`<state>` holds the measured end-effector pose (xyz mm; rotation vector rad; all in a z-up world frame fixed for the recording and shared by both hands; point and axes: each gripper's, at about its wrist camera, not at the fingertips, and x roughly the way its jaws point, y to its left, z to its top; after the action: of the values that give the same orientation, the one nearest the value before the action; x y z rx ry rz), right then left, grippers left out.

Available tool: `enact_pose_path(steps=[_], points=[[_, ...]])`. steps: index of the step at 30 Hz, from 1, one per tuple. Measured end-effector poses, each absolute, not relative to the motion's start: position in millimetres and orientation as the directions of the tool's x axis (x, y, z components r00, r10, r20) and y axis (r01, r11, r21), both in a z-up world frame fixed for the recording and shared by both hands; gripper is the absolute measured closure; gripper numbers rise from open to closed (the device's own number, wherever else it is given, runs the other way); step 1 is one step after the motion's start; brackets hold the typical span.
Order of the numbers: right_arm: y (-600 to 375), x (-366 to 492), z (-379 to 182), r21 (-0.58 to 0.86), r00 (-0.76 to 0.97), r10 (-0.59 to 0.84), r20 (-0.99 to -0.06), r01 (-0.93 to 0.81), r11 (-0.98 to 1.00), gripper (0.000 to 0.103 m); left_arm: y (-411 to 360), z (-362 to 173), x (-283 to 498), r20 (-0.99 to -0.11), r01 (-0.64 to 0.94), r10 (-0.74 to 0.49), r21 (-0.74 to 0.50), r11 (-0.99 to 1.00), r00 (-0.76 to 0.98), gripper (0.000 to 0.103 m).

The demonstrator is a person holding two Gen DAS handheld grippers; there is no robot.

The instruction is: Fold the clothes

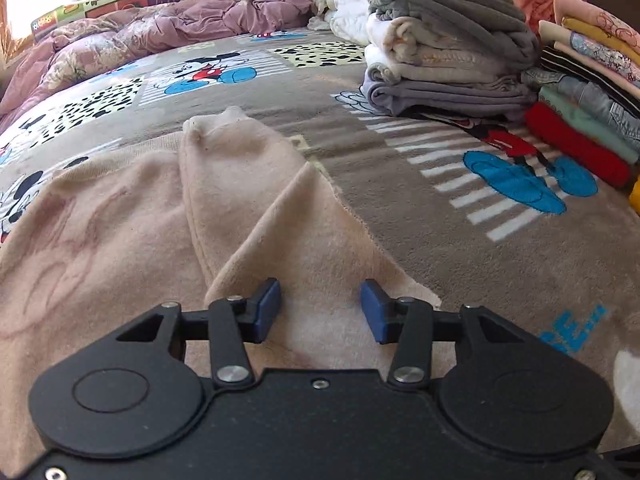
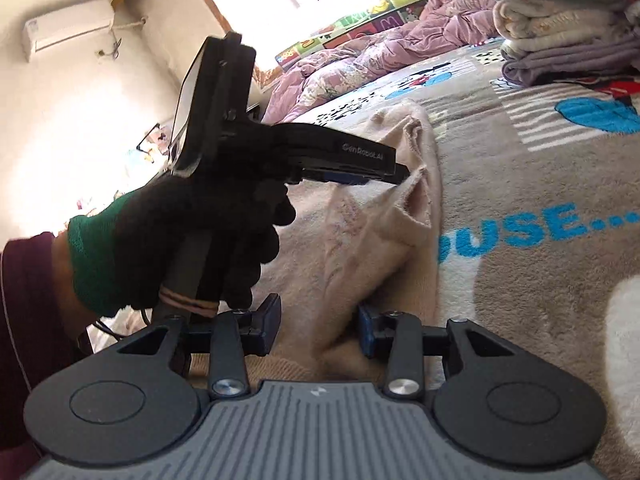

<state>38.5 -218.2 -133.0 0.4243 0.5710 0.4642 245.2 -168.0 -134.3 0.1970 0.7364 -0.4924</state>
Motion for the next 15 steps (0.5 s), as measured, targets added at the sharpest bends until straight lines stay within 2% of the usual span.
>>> enact_pose_path(steps=[4,13,15], points=[[-202.1,23.2,-125.0,0.325,0.763,0.480,-0.434,-0.364,0.873,0.061,-161.7,-122.6,222.5,-0.650,0.491,-0.361,0.020,0.871,0.668,0.057],[-168.4,8.3,-120.7,-0.021,0.799,0.392,-0.456,-0.450,0.893,0.061,-157.1,-126.9,198.5,-0.640,0.505,-0.384,0.007,0.863,0.665,0.056],[-161.3,8.3,-123.3,-0.082,0.789,0.389,-0.476,-0.481,0.873,0.057,-161.2,-131.7,199.3,-0.656,0.511,-0.368,0.031,0.859,0.658,0.055]])
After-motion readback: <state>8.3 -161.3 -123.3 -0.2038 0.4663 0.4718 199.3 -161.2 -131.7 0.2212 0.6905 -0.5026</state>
